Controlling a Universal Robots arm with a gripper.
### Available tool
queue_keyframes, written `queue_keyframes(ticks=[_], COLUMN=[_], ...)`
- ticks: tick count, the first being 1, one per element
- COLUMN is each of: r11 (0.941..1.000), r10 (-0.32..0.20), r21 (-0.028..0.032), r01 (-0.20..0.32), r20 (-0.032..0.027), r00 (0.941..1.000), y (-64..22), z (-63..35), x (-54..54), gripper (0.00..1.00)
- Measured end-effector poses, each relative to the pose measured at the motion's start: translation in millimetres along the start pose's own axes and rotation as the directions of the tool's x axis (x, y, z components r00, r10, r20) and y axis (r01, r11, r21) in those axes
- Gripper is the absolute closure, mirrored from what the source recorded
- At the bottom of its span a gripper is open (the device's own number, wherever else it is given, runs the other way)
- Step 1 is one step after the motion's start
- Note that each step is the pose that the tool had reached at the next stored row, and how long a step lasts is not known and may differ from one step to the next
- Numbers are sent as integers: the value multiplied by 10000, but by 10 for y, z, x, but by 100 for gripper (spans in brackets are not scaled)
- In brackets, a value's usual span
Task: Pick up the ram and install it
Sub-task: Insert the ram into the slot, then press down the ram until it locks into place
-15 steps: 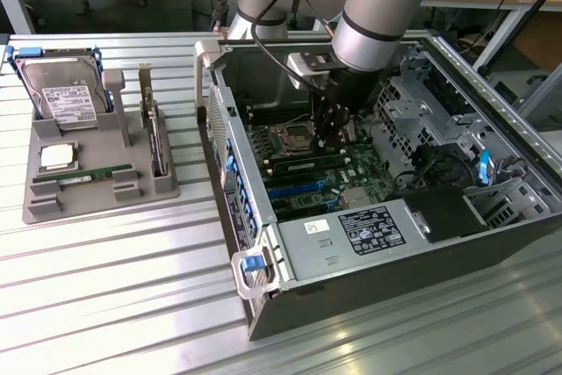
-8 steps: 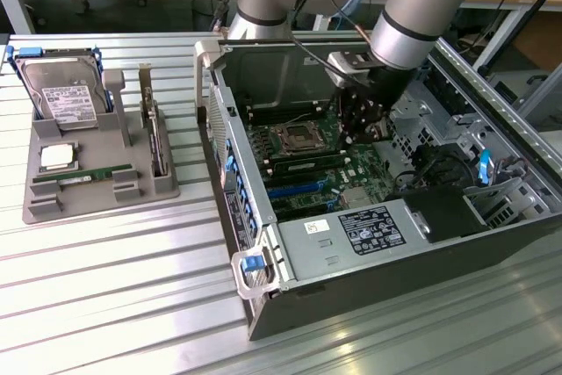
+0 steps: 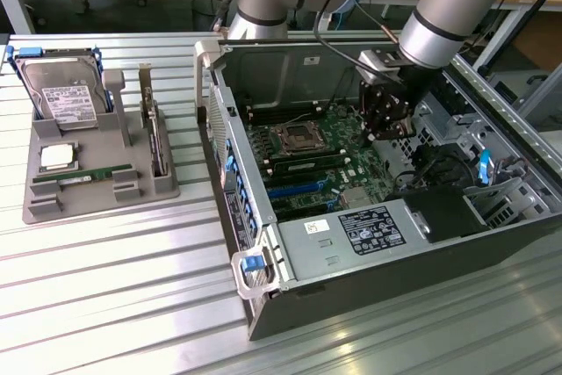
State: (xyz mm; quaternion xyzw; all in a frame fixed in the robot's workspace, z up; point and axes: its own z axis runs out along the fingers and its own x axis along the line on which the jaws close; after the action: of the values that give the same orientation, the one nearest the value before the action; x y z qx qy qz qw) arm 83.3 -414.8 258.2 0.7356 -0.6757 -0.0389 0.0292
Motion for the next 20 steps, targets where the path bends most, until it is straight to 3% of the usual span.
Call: queue_keyframes(ticks=[2,5,8,13,15,16,17,20], r11=[10000,10000,10000,10000,10000,10000,10000,10000], r10=[-1,-1,-1,-1,-1,-1,5,29], r21=[-2,-2,-2,-2,-3,-1,-2,-2], r01=[1,1,1,1,1,1,-5,-29], r20=[-2,0,0,0,-3,2,0,2], r00=[10000,10000,10000,10000,10000,10000,10000,10000], y=[-68,-141,-135,-134,-75,32,81,176], z=[-27,-158,-258,-266,-243,-189,-127,-41], x=[5,11,9,9,4,-6,-9,-17], gripper=[89,89,89,89,89,89,89,89])
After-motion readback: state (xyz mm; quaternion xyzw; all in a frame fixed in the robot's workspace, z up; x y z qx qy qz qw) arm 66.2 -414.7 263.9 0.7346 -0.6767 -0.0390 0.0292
